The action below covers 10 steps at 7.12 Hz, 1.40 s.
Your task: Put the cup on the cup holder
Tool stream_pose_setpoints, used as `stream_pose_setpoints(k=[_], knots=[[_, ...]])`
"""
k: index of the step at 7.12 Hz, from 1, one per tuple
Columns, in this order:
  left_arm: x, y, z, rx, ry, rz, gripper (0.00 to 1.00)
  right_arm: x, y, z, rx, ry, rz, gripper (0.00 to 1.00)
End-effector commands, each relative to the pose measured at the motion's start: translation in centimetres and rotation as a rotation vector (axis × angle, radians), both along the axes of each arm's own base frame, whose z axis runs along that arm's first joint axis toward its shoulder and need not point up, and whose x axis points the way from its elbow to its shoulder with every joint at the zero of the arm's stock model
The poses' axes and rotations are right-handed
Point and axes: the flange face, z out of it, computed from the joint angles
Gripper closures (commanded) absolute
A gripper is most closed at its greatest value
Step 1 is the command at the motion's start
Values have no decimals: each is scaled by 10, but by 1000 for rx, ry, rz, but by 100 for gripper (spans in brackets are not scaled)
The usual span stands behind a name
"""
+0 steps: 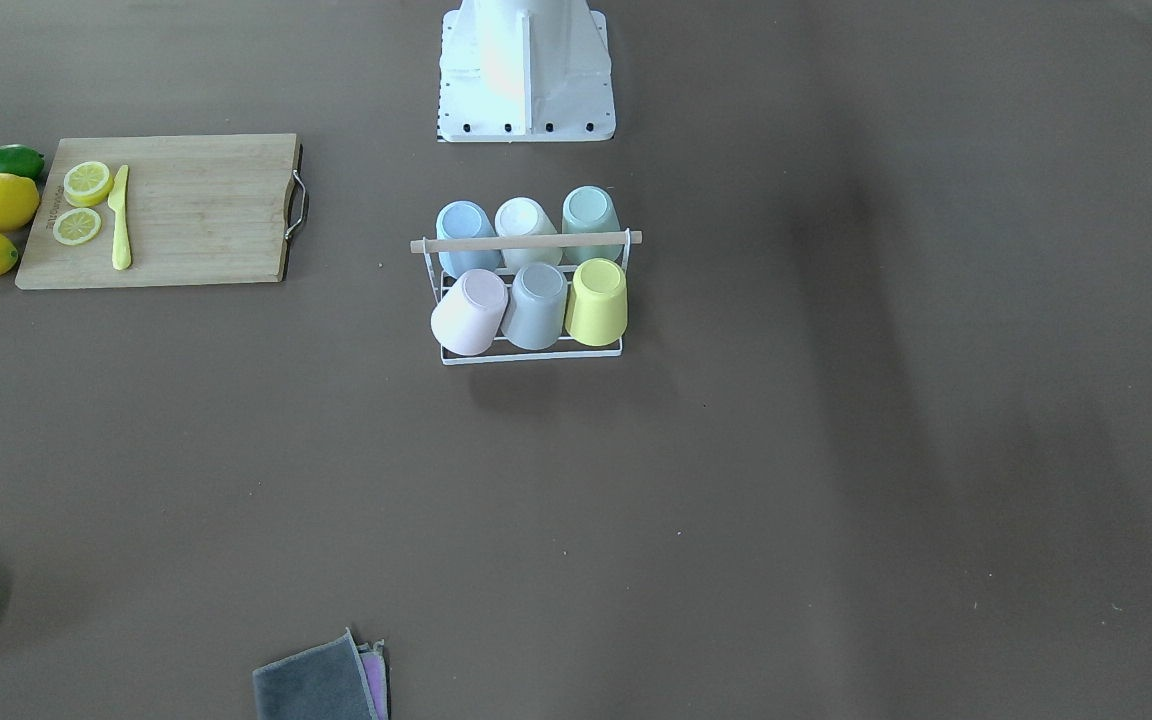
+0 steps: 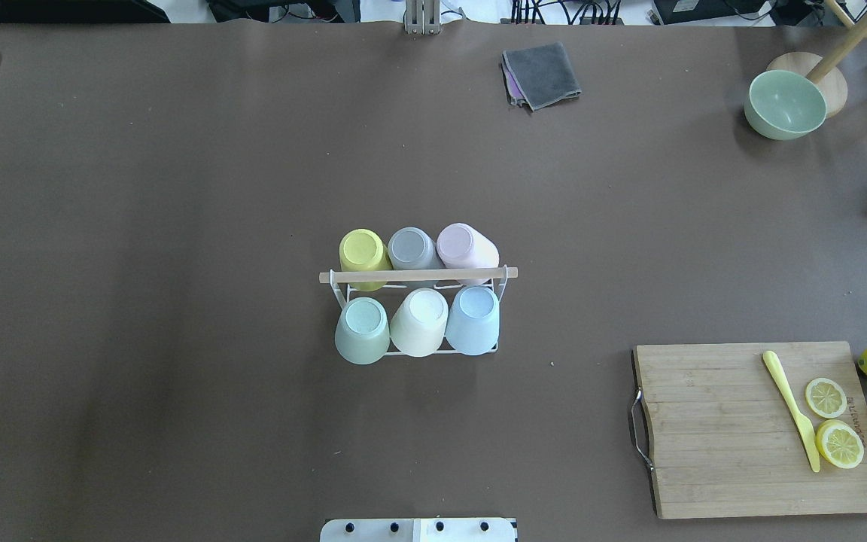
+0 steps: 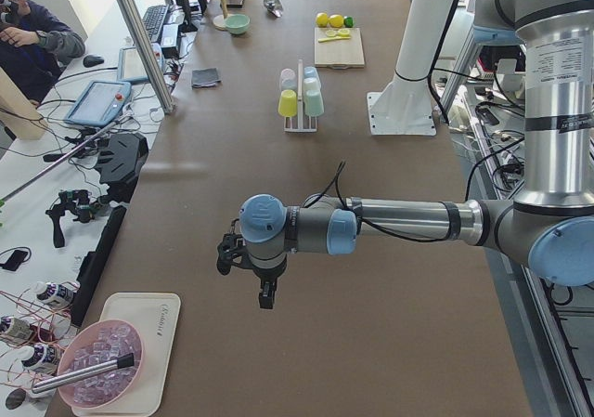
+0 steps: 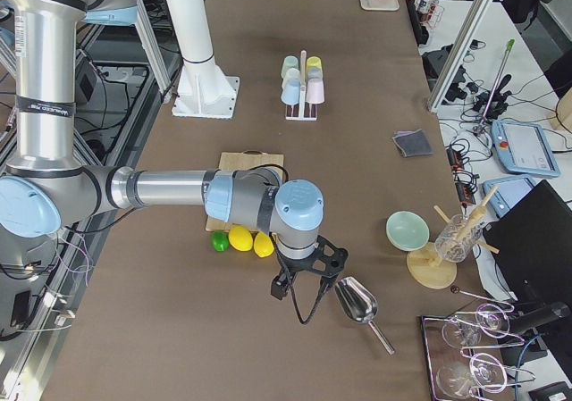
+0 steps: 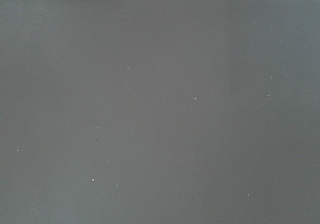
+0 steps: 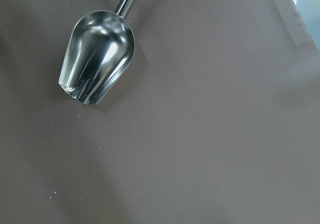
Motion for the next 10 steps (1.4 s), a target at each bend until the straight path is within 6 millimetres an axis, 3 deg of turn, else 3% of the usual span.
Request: stream_pose_setpoints(k=[1, 4, 10], knots=[[0, 1, 6, -10, -3, 1, 2, 1, 0, 0, 0, 0, 1, 0], [0, 3, 17, -31, -7, 3, 2, 1, 0, 0, 0, 0, 3, 0], [-2, 3, 19, -30, -31, 2, 2, 7, 6, 2, -1, -6, 21, 0]])
